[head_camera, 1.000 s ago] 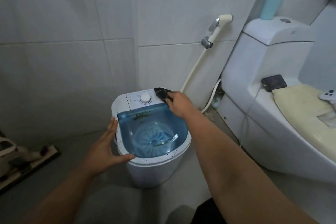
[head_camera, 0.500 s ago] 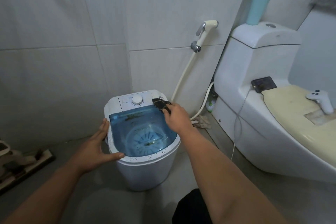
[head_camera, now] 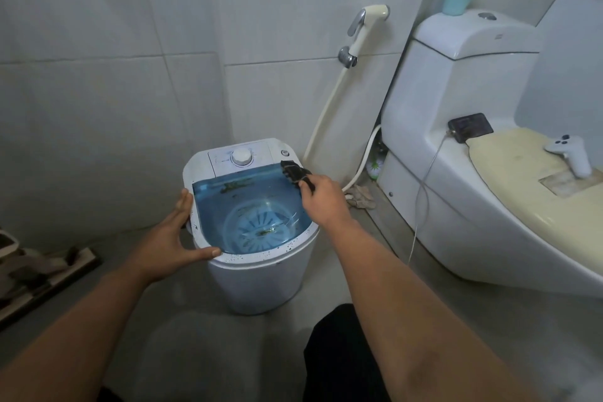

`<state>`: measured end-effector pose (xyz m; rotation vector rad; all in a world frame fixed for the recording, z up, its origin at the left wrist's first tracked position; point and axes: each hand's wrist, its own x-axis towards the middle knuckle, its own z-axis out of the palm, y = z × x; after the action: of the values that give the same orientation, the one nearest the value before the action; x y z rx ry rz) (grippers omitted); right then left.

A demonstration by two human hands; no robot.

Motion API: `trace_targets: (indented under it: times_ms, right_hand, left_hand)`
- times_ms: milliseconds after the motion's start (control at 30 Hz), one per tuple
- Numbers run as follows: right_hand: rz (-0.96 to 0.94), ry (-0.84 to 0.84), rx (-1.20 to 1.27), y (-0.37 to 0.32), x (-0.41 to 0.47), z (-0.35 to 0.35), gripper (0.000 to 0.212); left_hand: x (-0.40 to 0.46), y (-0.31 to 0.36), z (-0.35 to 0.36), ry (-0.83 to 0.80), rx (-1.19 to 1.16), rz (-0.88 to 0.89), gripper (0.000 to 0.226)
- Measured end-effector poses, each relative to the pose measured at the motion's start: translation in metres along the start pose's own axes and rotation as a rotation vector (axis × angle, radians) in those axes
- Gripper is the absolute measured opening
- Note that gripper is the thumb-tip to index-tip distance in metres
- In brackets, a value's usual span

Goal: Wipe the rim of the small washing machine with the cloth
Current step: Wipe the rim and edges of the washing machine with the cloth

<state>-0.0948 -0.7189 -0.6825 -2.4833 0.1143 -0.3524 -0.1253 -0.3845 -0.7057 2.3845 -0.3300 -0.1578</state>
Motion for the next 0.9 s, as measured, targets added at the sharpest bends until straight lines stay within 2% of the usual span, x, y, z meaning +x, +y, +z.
trace_targets:
  times_ms: [267,533,900]
  right_hand:
    - [0.04,0.099,0.087,0.004,-0.035,0.003,0.022]
    - [0.081,0.224,0.183,0.004,-0.086,0.026,0.04]
    - [-0.071,0.204,0.117,-0.012,-0.132,0.041,0.046]
  left_hand:
    - [0.001,-0.005,0.001,-0.014,-0.041,-0.003,0.139]
    - [0.002,-0.012,-0.001,-0.044,-0.094,0.027,0.148]
    - [0.005,-0.018,-0.001,-0.046,-0.104,0.035,0.15]
